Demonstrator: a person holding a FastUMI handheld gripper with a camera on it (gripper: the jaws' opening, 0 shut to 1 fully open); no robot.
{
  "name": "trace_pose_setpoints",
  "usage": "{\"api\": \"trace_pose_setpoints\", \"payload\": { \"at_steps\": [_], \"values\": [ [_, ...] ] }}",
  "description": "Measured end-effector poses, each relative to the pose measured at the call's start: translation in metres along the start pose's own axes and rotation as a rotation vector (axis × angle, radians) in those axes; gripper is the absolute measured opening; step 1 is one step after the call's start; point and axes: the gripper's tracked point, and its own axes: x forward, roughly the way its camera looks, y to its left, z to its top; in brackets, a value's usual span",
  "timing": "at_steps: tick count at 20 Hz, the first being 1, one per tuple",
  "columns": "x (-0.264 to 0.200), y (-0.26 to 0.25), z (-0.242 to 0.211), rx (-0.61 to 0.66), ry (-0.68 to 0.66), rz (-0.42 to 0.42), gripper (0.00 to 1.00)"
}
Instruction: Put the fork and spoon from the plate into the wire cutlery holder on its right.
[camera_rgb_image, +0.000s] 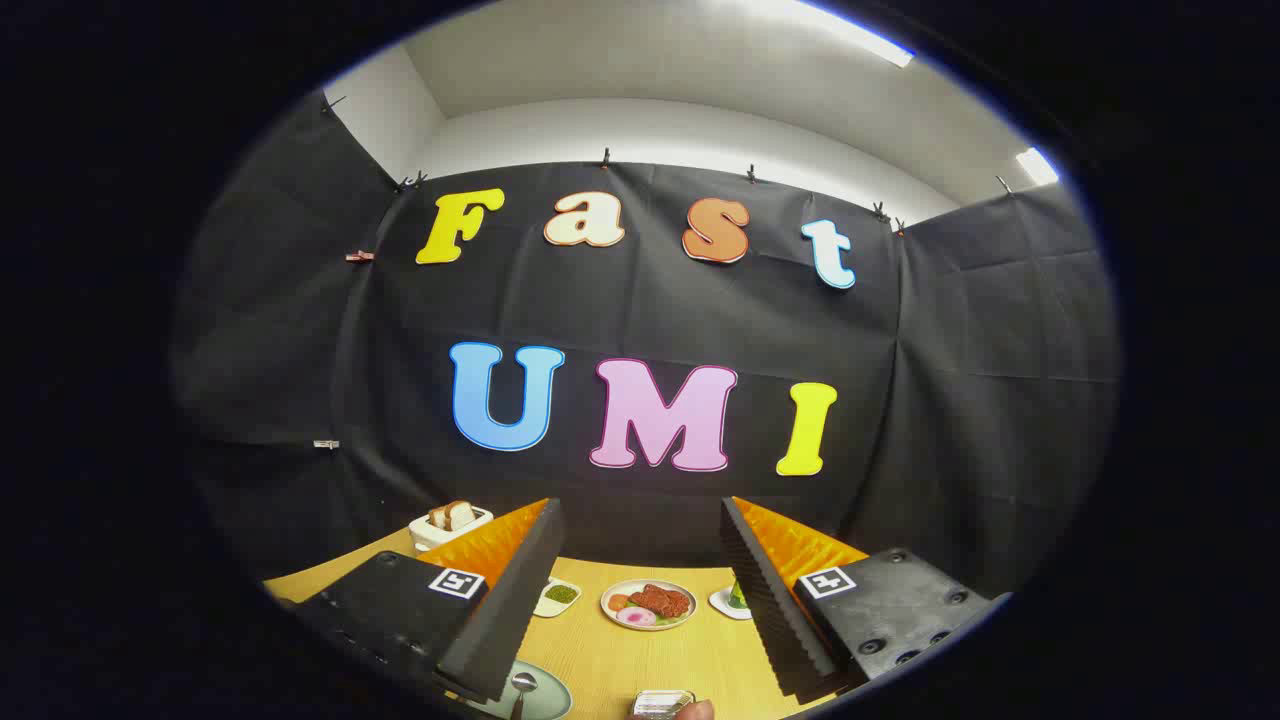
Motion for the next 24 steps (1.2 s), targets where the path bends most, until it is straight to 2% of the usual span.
{"api": "trace_pose_setpoints", "payload": {
  "at_steps": [14,17,18,21,24],
  "values": [
    [0.001,0.004,0.0,0.002,-0.002,0.016,0.98],
    [0.001,0.015,-0.008,0.005,0.026,0.054,0.98],
    [0.002,0.023,-0.016,0.008,0.057,0.086,0.98],
    [-0.006,0.058,-0.071,-0.012,0.277,0.237,0.98],
    [-0.024,0.08,-0.129,-0.042,0.479,0.33,0.98]
  ]
}}
